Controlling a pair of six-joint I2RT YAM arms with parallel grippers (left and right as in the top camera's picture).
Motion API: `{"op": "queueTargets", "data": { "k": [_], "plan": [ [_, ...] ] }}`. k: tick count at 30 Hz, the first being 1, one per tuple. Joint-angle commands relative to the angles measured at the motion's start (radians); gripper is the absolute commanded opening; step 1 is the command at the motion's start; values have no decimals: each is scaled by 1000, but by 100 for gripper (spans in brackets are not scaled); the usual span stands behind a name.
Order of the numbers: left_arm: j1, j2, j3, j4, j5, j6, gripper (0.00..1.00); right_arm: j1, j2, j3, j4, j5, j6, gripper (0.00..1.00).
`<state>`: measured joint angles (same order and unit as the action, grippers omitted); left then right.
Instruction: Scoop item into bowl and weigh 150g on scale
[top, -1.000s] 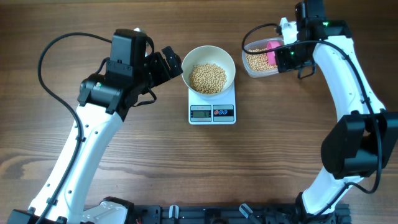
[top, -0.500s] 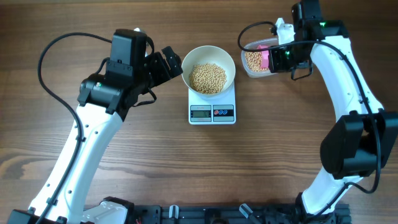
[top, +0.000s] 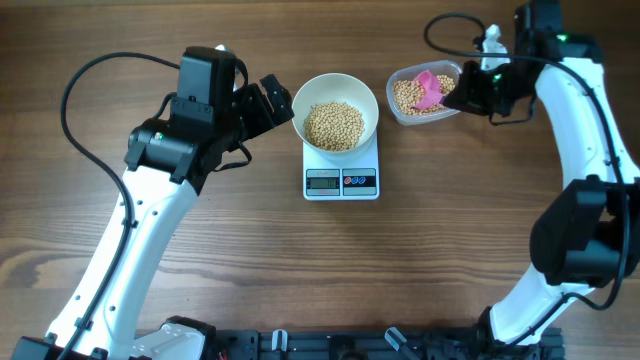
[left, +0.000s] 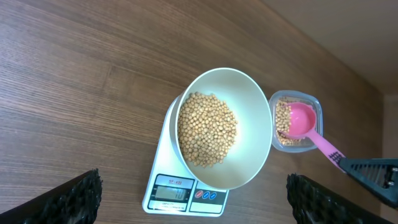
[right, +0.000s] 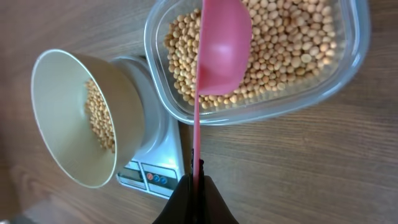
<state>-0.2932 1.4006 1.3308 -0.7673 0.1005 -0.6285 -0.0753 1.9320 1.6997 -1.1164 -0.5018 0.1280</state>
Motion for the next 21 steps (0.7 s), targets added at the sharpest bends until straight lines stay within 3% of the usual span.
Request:
{"op": "queueTargets", "data": {
  "k": [1,21],
  "plan": [
    [5,7,-2,-2,-20,23,100,-20,26,-7,-6,-69,24,4],
    [5,7,-2,-2,-20,23,100,-151,26,-7,-38,-306,-12,4]
  ]
}}
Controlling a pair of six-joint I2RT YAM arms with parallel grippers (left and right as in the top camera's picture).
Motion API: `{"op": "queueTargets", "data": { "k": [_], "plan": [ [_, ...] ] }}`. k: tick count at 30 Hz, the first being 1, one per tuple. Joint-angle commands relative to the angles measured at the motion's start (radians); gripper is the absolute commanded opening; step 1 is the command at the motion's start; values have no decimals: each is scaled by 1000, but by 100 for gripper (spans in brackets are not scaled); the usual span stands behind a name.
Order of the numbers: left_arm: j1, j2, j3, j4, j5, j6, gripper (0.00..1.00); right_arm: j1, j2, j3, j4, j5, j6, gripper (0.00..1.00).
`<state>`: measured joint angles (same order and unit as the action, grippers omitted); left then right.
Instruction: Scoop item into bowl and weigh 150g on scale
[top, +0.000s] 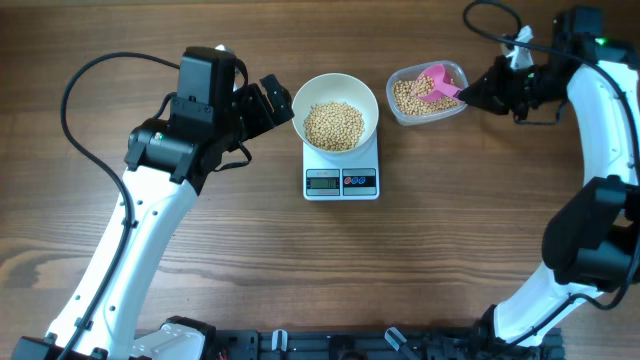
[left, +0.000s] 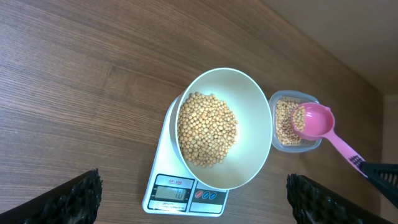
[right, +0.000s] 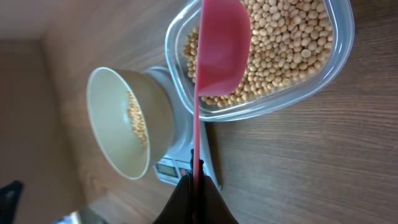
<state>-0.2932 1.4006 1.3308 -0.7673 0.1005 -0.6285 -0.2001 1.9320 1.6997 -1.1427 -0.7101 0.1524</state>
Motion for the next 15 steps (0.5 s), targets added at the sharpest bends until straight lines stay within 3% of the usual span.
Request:
{"op": "queueTargets", "data": {
  "k": [1,15],
  "plan": [
    [5,7,-2,-2,-20,23,100,-34,26,-7,-18,-105,-48,4],
    [5,7,-2,-2,-20,23,100,-108,26,-7,-129,-383,-229,4]
  ]
}}
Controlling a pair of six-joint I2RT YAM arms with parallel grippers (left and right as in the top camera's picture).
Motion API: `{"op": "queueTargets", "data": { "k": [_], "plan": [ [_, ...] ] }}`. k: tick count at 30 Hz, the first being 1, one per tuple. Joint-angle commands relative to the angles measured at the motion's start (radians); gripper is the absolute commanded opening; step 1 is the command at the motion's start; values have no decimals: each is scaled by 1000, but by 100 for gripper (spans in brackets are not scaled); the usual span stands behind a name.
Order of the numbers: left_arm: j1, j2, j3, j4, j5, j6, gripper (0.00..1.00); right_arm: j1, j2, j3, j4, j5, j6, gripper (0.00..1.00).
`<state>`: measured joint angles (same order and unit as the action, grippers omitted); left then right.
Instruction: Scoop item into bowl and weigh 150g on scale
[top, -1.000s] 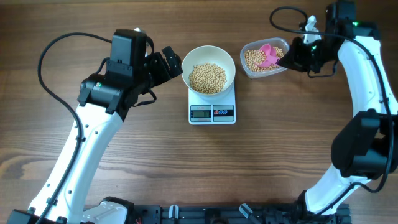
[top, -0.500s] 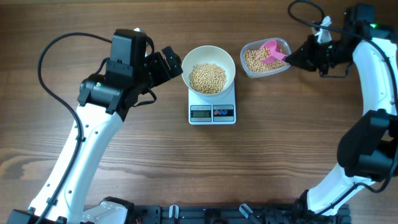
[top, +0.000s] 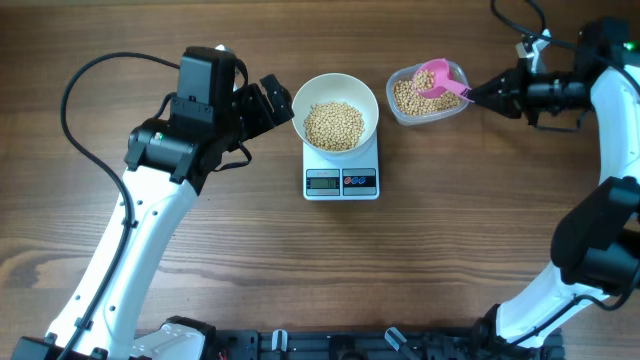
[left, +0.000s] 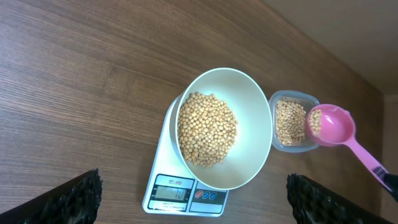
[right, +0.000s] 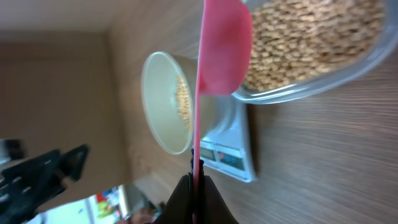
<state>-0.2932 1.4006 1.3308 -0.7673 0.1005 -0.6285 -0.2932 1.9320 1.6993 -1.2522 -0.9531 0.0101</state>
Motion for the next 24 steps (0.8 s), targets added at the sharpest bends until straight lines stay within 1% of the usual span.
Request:
{"op": "queueTargets", "data": {
  "k": [1,5,8,13,16,24],
  "plan": [
    [5,7,-2,-2,-20,23,100,-15,26,-6,-30,-157,-103,4],
    [5,7,-2,-2,-21,23,100,-14,26,-6,-96,-232,-182,4],
    [5,7,-2,-2,-50,23,100,-13,24,-6,-139,-273,-249,4],
    [5,7,-2,-2,-100,23,100,-3,2,1,-151,-318,-328,4],
    [5,7,-2,-2,-122,23,100,7,-16,31,-152,-320,-348,4],
    [5,7,-2,-2,-140,23,100,46,-58,110,-143,-322,-328,4]
  ]
}}
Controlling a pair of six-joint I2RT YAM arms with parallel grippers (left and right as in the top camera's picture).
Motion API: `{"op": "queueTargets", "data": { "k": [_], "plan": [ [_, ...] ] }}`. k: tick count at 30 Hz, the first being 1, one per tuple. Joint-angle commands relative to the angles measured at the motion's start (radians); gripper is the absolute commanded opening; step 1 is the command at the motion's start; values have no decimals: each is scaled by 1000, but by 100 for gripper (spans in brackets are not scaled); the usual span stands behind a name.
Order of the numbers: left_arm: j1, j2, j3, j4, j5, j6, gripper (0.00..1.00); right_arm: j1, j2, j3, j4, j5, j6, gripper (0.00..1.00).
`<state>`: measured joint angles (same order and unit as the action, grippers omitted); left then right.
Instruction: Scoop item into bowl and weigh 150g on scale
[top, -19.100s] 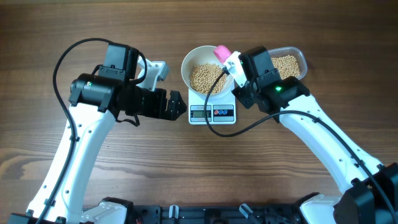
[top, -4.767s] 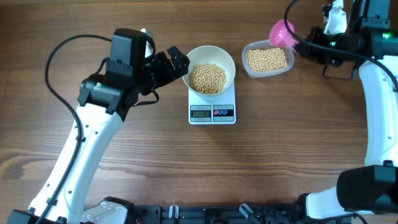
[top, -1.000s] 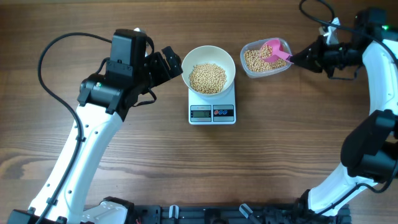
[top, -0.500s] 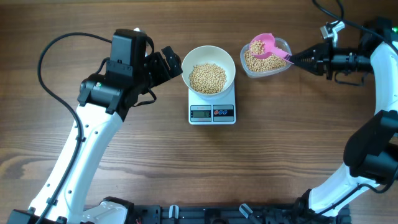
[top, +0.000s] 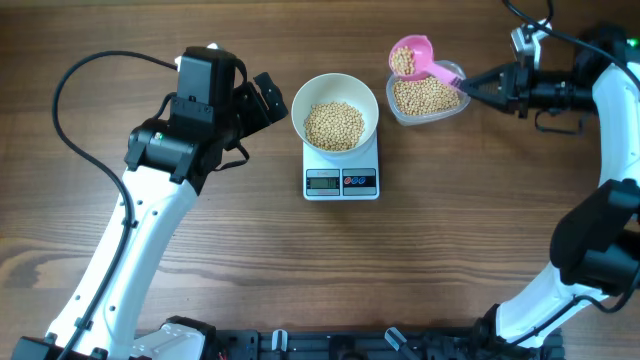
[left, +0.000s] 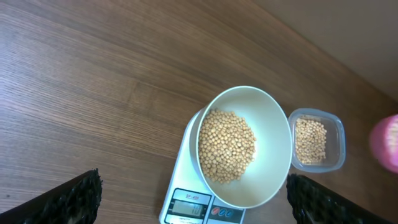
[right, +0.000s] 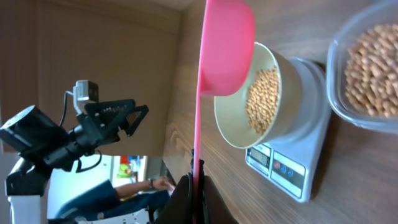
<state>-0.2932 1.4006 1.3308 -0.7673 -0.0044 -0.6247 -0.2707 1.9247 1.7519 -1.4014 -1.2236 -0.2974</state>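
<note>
A cream bowl (top: 335, 112) half full of soybeans sits on a white digital scale (top: 341, 181). A clear tub (top: 426, 99) of soybeans stands to its right. My right gripper (top: 478, 84) is shut on the handle of a pink scoop (top: 409, 56), which holds beans in the air above the tub's left end. In the right wrist view the pink scoop (right: 225, 50) shows edge-on over the cream bowl (right: 261, 99). My left gripper (top: 262, 100) stands open just left of the bowl, its fingertips (left: 68, 196) wide apart.
The left arm's body (top: 190, 120) rises at the table's left half. The right arm (top: 610, 120) runs down the right edge. Cables loop behind both arms. Bare wood table (top: 320, 270) lies in front of the scale.
The right gripper has lifted the scoop from the tub's rim to above the tub's left end, now loaded with beans. The left wrist view shifted slightly; bowl and scale are unmoved.
First the right gripper held the pink scoop down among the beans in the tub. Then the scoop sat higher at the tub's right side, then at its rim with a few beans. Now it hangs loaded above the tub. The left gripper stayed open beside the bowl.
</note>
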Motion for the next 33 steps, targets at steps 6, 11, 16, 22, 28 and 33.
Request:
{"op": "queueTargets", "data": {
  "k": [6,11,16,22,28,33],
  "plan": [
    [5,7,-2,-2,-35,19,100,74,-51,62,39,-66,-2,4],
    [5,7,-2,-2,-35,19,100,124,-51,62,62,-22,-16,4],
    [5,7,-2,-2,-35,19,100,167,-51,62,97,27,-13,4],
    [6,7,-2,8,-40,19,100,250,-51,60,108,280,11,4],
    [12,7,-2,37,-78,261,100,312,-51,60,156,359,12,4],
    [12,6,-2,-35,16,560,100,332,-51,59,163,462,11,4]
  ]
}}
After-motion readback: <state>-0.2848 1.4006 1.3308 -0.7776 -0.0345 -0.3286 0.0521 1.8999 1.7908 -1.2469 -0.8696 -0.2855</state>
